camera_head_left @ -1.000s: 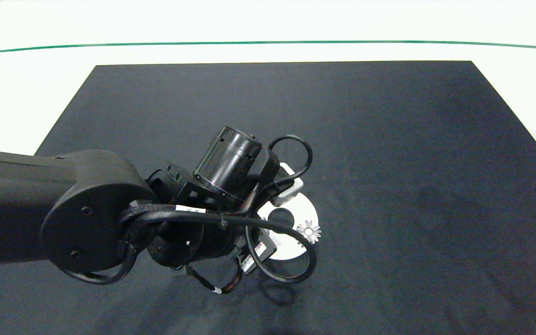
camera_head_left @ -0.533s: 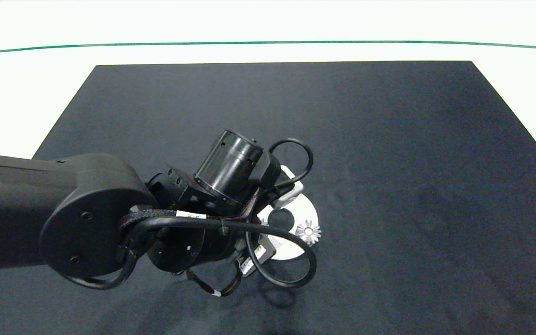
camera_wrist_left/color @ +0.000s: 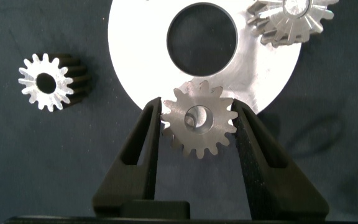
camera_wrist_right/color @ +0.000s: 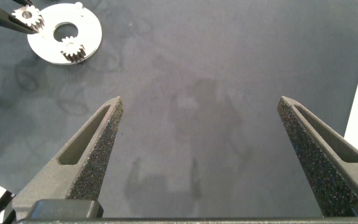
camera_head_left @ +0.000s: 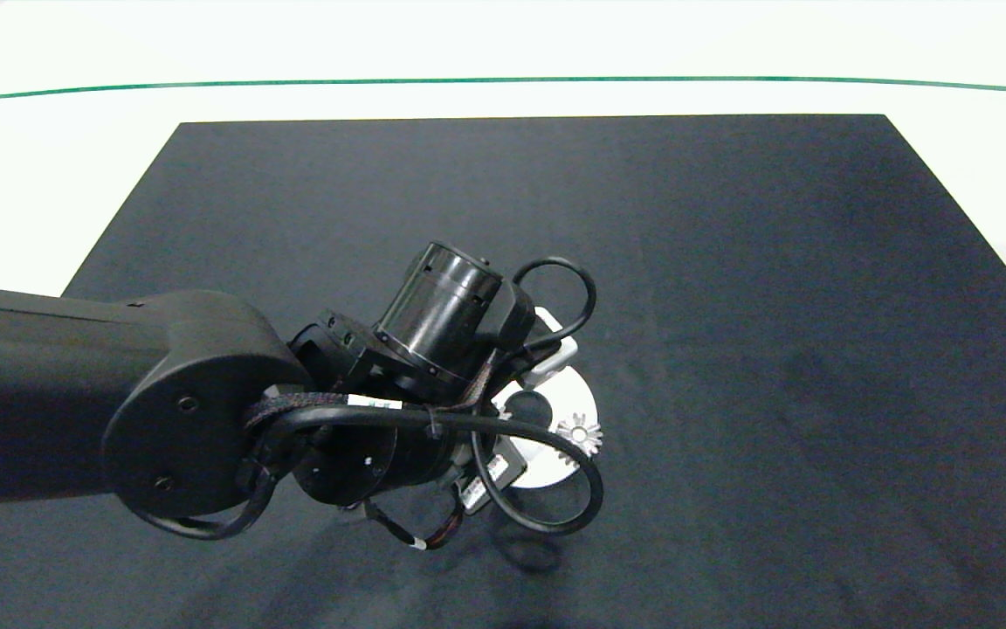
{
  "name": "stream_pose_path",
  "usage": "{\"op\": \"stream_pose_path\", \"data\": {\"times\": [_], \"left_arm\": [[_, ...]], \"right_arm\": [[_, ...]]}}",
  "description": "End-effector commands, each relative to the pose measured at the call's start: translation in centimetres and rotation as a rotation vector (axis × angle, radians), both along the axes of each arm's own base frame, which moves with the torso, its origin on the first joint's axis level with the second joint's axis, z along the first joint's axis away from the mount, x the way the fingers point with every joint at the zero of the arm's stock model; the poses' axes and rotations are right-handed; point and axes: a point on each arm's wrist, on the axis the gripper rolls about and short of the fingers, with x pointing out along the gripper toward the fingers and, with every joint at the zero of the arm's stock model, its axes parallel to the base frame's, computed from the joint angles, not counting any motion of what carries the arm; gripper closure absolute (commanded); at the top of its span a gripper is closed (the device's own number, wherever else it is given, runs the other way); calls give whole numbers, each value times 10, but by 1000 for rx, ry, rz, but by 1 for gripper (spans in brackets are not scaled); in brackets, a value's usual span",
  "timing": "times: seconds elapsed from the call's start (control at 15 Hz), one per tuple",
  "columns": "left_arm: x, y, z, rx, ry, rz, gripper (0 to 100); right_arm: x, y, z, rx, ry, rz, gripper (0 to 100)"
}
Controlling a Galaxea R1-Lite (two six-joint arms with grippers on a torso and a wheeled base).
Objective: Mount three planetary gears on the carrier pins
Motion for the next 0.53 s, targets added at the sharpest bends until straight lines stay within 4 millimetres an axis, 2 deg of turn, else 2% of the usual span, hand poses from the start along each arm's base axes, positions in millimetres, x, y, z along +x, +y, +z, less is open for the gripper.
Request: {"op": "stream_pose_path", "data": {"times": [0.07,0.53], "left_arm": [[1,0,-1,4,-2,3,81],[-3,4,7,-12,-20,9,81]], "right_arm": [[0,0,0,-3,1,1,0],[-1,-1,0,-1,-3,6,0]]}}
